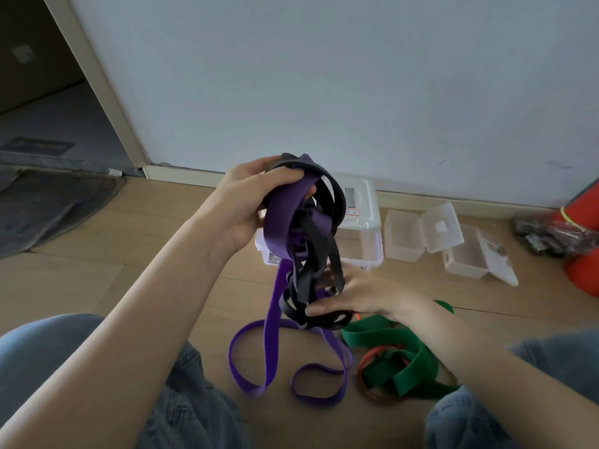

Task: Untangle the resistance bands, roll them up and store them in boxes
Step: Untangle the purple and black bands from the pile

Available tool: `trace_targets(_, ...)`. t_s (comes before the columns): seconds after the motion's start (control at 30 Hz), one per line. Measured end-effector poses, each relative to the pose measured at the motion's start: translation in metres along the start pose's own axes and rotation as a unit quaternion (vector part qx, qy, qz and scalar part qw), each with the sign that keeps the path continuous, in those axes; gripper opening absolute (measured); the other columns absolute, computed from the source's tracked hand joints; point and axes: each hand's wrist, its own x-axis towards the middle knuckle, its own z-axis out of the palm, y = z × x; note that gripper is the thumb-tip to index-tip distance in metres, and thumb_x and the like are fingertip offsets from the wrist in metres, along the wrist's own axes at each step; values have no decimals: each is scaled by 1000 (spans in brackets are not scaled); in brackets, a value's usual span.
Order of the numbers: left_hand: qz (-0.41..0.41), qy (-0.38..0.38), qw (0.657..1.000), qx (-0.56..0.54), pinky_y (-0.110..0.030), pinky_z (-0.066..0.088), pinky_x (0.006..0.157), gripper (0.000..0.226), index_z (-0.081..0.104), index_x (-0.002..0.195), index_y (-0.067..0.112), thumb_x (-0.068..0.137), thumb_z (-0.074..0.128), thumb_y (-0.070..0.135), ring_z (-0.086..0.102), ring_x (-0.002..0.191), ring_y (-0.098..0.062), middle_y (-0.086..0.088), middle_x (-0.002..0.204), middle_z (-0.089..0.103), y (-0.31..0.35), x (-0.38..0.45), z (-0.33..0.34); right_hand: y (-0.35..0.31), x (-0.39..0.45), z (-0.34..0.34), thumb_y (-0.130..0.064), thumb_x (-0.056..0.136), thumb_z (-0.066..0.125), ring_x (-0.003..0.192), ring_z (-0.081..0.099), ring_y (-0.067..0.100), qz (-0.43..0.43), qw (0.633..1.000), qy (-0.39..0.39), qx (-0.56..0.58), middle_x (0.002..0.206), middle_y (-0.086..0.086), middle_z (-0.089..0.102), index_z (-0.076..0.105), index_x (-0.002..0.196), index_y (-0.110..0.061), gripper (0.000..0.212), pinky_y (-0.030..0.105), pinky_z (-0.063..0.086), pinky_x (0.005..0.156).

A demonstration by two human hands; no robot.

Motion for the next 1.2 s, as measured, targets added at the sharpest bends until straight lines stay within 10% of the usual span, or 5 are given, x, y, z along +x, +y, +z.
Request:
trace_targets(0.23,21,176,965,192,-20,47,55,8,61,91,13,85,65,17,62,70,-14,-1,75,65,-10,16,-25,-28,-18,-53,-5,90,43,34,37,10,-25,923,239,300,62,10,42,47,67,-5,24,25,39,45)
trace_targets(0.4,-80,-45,830,550,-25,38,69,17,59,98,17,88,58,30,52,98,-23,3,93,55,-27,8,-14,-40,-23,-51,-2,93,42,33,33,8,-108,937,163,290,50,5,49,53,78,0,18,23,44,43)
trace_targets(0.83,-63,-226,948,214,-25,44,97,71,37,137,30,77,74,24,54,118,-5,10,134,48,-33,-8,27,-35,-24,-57,-8,91,52,69,70,21,-120,938,146,290,83,15,72,66,98,3,19,25,57,60)
trace_targets(1.0,104,-71,869,479,-18,48,75,29,65,106,18,80,70,27,63,85,-11,0,94,69,-43,-10,35,-37,-19,-52,-4,85,62,77,71,19,-97,963,171,186,88,11,73,68,98,-2,15,21,55,65)
trace_targets(1.2,56,-96,919,378,-3,36,51,12,66,72,26,79,72,19,55,51,8,13,57,68,-33,-2,20,-33,-13,-58,-7,80,65,68,70,14,-8,960,278,23,81,13,72,73,85,-3,10,21,57,67)
